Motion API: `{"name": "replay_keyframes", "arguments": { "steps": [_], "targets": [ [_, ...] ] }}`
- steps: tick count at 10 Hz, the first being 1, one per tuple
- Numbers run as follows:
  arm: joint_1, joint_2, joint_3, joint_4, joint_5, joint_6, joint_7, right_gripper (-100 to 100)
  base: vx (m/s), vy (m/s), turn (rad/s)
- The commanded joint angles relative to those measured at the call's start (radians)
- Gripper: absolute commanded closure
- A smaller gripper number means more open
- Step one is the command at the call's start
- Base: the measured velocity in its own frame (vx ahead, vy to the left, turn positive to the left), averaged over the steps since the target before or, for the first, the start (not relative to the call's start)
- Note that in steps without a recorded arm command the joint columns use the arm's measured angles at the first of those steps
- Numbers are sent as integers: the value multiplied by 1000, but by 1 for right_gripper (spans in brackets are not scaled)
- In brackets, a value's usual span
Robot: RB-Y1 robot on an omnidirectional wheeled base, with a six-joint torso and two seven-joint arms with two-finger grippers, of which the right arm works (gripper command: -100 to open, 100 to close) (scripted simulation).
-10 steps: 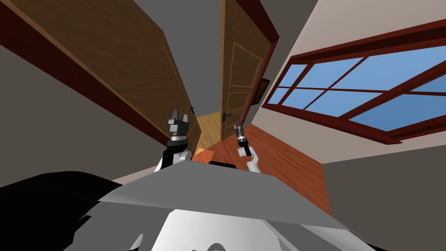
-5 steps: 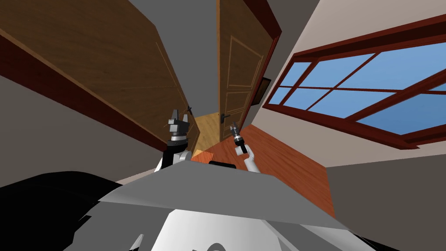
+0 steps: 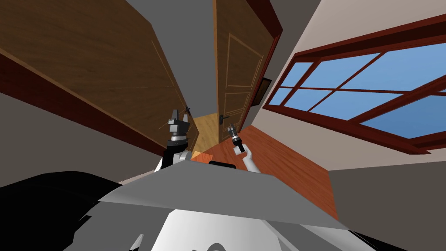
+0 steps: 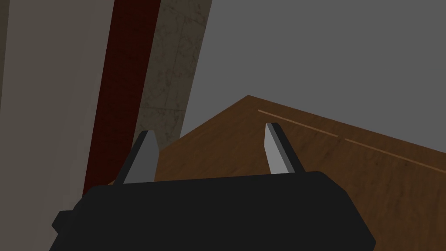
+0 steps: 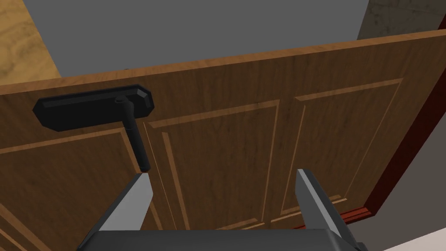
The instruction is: Push the door open
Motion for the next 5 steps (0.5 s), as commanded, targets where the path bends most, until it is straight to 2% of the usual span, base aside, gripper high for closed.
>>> {"name": "replay_keyframes", "arguments": {
  "steps": [1, 5],
  "targets": [
    [-30, 0, 12, 50, 1, -4, -11, -100, 91, -42, 8],
    [-83, 1, 45, 143, 5, -2, -32, -100, 93, -52, 9]
  ]
}}
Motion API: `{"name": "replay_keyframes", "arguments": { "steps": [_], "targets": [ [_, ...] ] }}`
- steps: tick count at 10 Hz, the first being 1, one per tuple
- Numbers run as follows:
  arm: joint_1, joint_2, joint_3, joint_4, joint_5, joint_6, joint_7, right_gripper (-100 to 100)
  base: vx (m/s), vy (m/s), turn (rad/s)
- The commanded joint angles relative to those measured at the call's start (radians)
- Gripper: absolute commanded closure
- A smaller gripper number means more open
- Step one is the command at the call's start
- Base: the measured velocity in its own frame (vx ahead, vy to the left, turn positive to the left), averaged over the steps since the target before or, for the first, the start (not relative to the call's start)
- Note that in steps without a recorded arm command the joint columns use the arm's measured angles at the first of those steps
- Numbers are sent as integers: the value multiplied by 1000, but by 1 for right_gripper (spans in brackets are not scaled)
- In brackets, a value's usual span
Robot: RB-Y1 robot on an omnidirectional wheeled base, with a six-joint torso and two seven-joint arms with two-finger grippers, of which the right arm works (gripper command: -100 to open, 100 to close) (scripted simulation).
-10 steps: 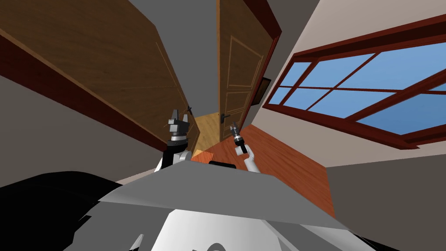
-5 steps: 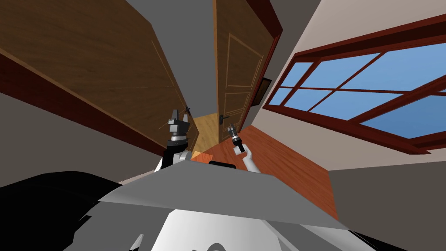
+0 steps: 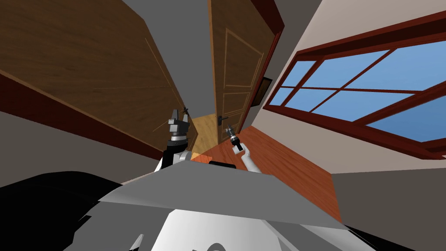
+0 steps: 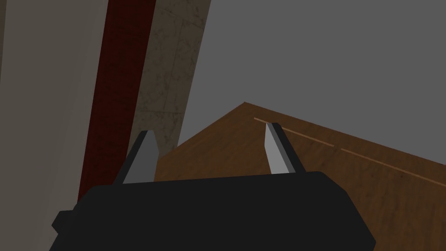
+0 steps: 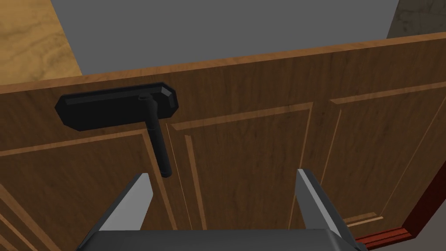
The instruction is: Push the door open
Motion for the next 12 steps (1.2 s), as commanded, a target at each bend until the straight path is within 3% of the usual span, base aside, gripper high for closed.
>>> {"name": "replay_keyframes", "arguments": {
  "steps": [1, 6, 8, 12],
  "targets": [
    [-20, -1, 13, 36, 1, -1, -10, -100, 92, -37, 9],
    [-79, 1, 50, 138, 6, 1, -33, -100, 101, -44, 9],
    [-121, 4, 77, 212, 9, 2, -50, -100, 150, -59, 14],
    [-163, 8, 103, 285, 12, 4, -67, -100, 122, -49, 8]
  ]
}}
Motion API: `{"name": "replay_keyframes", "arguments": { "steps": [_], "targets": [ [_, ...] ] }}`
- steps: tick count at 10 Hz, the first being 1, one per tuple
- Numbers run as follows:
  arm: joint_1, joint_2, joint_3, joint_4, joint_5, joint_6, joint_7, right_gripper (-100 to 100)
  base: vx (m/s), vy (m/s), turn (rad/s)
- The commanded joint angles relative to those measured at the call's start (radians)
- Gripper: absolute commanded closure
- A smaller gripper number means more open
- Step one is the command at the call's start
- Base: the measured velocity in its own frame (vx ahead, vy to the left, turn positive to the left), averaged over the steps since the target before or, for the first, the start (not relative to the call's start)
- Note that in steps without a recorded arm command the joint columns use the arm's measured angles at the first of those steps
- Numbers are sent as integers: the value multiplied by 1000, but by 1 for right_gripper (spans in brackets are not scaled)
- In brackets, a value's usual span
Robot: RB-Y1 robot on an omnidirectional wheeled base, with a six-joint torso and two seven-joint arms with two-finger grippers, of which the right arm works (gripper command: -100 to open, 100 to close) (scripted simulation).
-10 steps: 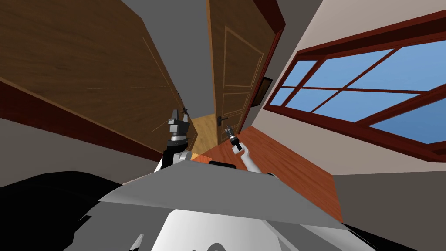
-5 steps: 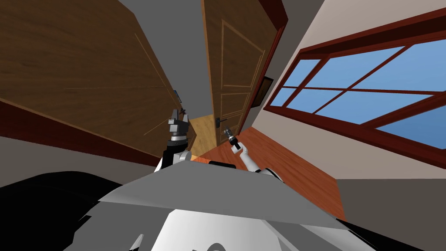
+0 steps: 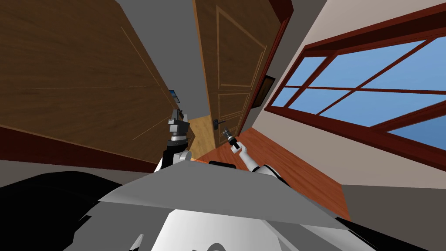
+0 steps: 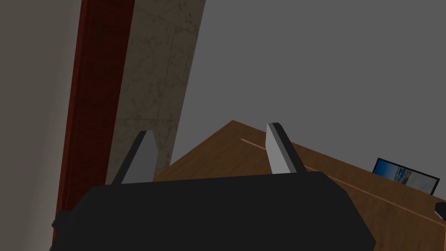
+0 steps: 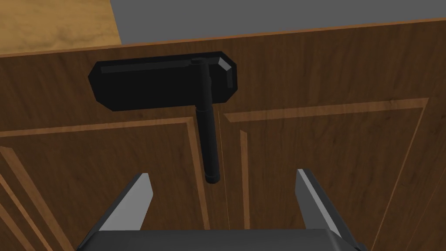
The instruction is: Push the door open
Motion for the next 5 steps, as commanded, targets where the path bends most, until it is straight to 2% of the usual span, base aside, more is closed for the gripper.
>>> {"name": "replay_keyframes", "arguments": {
  "steps": [1, 4, 5],
  "targets": [
    [-20, 2, 12, 34, 1, 0, -8, -100, 112, -46, 9],
    [-51, 6, 32, 89, 4, 1, -21, -100, 100, -47, 7],
    [-43, 3, 28, 73, 3, 2, -18, -100, 56, -22, 5]
  ]
}}
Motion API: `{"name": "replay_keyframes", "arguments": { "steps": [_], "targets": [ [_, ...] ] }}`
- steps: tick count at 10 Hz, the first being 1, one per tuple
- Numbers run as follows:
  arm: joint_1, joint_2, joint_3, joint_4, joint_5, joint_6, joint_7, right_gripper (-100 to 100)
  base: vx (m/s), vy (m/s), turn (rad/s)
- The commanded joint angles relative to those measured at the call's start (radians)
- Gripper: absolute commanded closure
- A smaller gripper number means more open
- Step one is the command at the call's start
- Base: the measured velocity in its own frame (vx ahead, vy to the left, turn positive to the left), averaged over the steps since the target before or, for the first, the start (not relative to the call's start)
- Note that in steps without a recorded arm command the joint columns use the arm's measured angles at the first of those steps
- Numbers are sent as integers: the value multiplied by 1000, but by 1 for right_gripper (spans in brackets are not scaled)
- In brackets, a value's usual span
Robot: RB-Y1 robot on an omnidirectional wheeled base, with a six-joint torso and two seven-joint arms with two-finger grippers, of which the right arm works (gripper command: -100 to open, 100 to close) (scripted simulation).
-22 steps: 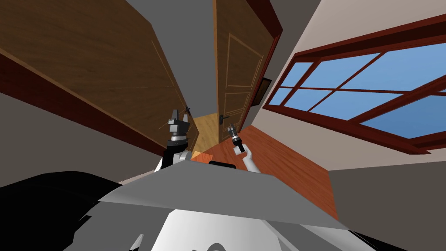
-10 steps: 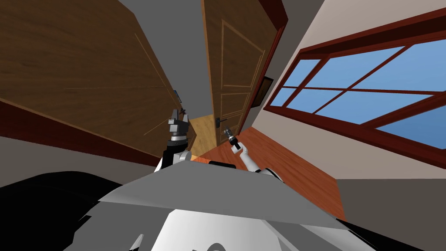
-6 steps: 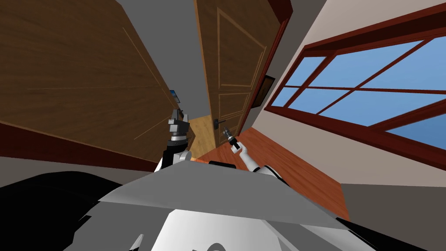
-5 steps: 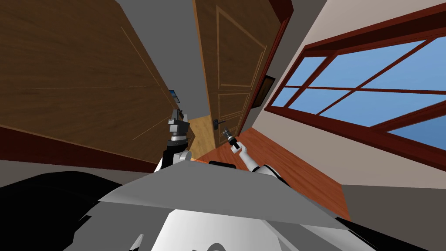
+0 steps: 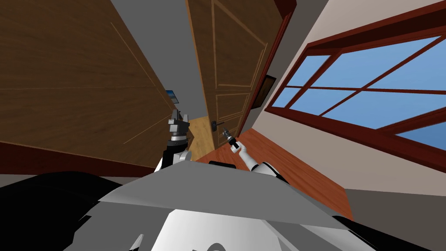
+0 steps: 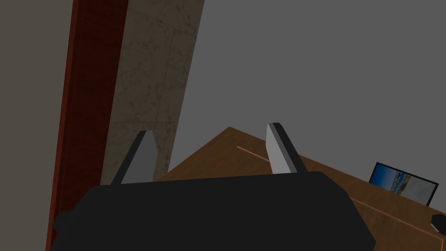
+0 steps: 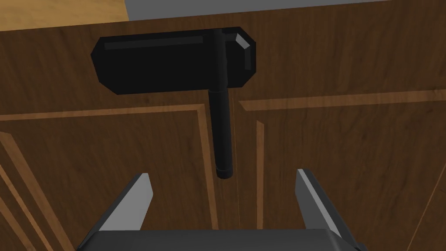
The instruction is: Push the door open
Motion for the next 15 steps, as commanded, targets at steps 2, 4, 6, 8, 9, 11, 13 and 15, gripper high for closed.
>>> {"name": "replay_keyframes", "arguments": {
  "steps": [2, 4, 6, 8, 9, 11, 13, 15],
  "targets": [
    [1, 2, -8, 6, -2, -2, 9, -100, 133, 80, 39],
    [2, 5, -14, 12, -3, -4, 16, -100, 166, 113, 24],
    [4, 11, -22, 19, -5, -6, 25, -100, 177, 140, 35],
    [5, 20, -30, 25, -7, -8, 33, -100, 198, 110, 37],
    [5, 17, -27, 22, -6, -6, 30, -100, 85, 46, 4],
    [5, 17, -27, 22, -6, -6, 30, 100, -17, -11, 3],
    [5, 17, -27, 22, -6, -6, 30, 100, -6, -5, 9],
    [5, 17, -27, 22, -6, -6, 30, 100, 0, 0, 0]
  ]
}}
